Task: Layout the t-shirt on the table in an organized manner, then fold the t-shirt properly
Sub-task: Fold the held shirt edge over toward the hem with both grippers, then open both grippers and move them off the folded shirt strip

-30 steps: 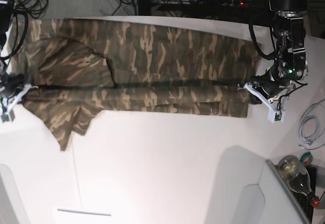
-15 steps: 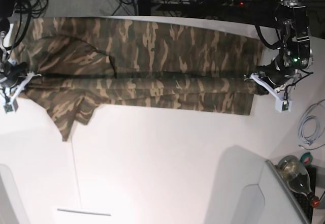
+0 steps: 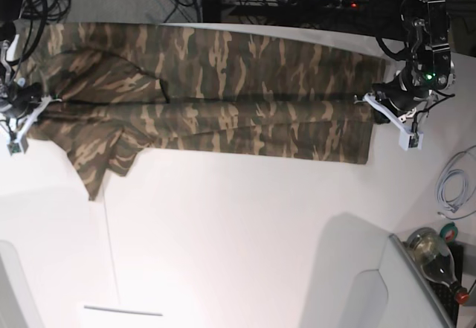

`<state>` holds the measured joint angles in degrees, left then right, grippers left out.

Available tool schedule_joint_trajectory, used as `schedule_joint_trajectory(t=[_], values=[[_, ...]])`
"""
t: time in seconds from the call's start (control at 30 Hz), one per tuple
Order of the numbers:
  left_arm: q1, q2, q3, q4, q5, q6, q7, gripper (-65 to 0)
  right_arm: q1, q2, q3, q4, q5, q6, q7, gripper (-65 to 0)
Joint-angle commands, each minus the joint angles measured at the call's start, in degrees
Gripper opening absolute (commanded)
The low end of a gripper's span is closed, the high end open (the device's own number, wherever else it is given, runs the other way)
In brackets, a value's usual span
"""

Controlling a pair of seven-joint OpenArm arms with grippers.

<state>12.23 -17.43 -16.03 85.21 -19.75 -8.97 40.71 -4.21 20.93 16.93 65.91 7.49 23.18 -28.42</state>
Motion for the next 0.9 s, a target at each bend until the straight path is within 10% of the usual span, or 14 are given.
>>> schedule_joint_trajectory(t=[0.0, 0.63, 0.87], values=[[-0.14, -0.90, -0.36, 0.37, 0.63, 0.66, -0.93, -65.0, 0.73, 1.36, 0.70, 0.60, -0.41, -0.54, 0.51, -65.0], [-0.23, 1.04, -0.54, -2.79, 0.80, 0.66, -1.02, -65.0, 1.00, -3.04, 6.24, 0.60, -0.41, -0.54, 0.51, -60.3], [-0.32, 0.68, -1.15, -2.53, 0.71, 0.66, -1.02, -27.0, 0.65, -3.74, 12.30, 0.95, -0.23, -0.45, 0.51, -32.6]])
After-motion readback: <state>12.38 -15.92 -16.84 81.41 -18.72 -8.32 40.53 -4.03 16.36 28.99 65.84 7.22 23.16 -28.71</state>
